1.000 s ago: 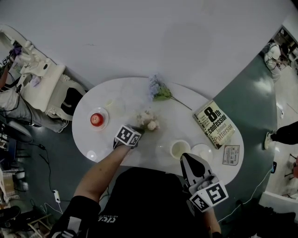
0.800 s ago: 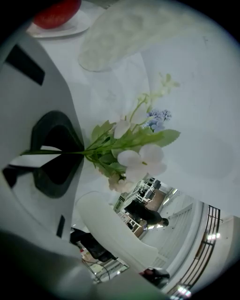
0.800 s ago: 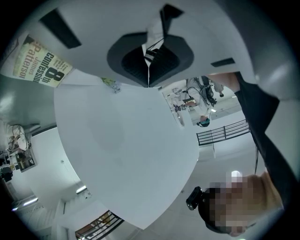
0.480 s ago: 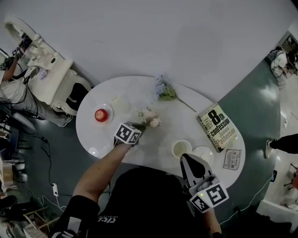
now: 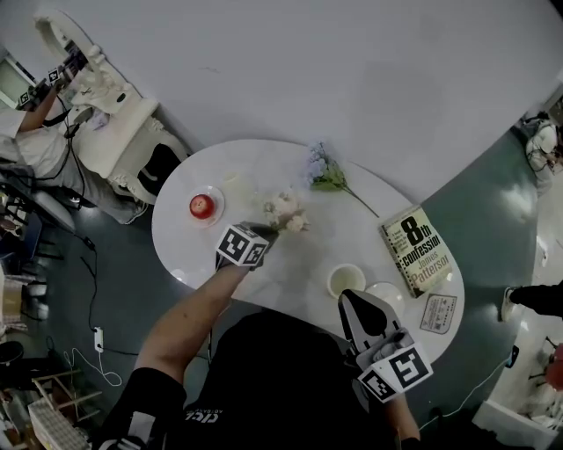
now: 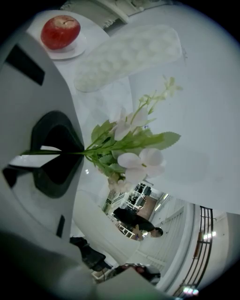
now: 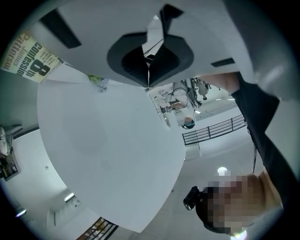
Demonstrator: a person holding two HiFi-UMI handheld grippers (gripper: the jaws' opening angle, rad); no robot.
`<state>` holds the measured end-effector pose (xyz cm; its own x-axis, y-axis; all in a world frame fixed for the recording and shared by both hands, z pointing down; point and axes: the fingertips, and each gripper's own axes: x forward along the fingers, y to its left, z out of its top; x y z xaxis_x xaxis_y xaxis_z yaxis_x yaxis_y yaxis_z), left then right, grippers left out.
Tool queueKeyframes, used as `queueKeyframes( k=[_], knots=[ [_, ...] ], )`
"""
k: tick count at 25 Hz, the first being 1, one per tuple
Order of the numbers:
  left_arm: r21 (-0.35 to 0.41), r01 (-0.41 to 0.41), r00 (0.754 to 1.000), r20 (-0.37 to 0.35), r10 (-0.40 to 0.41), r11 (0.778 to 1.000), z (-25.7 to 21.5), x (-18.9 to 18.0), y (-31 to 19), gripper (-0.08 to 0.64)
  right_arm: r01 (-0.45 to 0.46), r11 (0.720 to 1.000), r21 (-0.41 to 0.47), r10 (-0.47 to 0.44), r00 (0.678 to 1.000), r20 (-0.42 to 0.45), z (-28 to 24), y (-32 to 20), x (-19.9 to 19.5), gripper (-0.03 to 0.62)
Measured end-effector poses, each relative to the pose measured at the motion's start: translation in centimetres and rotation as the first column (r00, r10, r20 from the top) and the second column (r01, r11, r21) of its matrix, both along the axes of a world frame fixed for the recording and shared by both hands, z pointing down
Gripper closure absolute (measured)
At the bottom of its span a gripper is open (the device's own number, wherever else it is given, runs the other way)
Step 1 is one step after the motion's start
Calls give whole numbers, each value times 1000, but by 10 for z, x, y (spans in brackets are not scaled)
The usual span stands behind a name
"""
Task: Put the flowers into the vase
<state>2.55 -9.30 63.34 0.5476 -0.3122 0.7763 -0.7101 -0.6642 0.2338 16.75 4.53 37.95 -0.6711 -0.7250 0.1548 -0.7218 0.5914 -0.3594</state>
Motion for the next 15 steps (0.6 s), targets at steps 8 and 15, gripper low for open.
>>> queueKeyframes(
  k=[8, 15],
  knots=[
    [24, 25, 1000, 0, -25, 999, -12, -22, -1, 541, 42, 999, 16, -42, 999, -5, -6, -6, -21, 568],
    [36, -50, 999, 4, 50, 998, -17, -43, -3, 541, 58, 998, 24, -57, 998, -35, -8, -12, -76, 568]
  ],
)
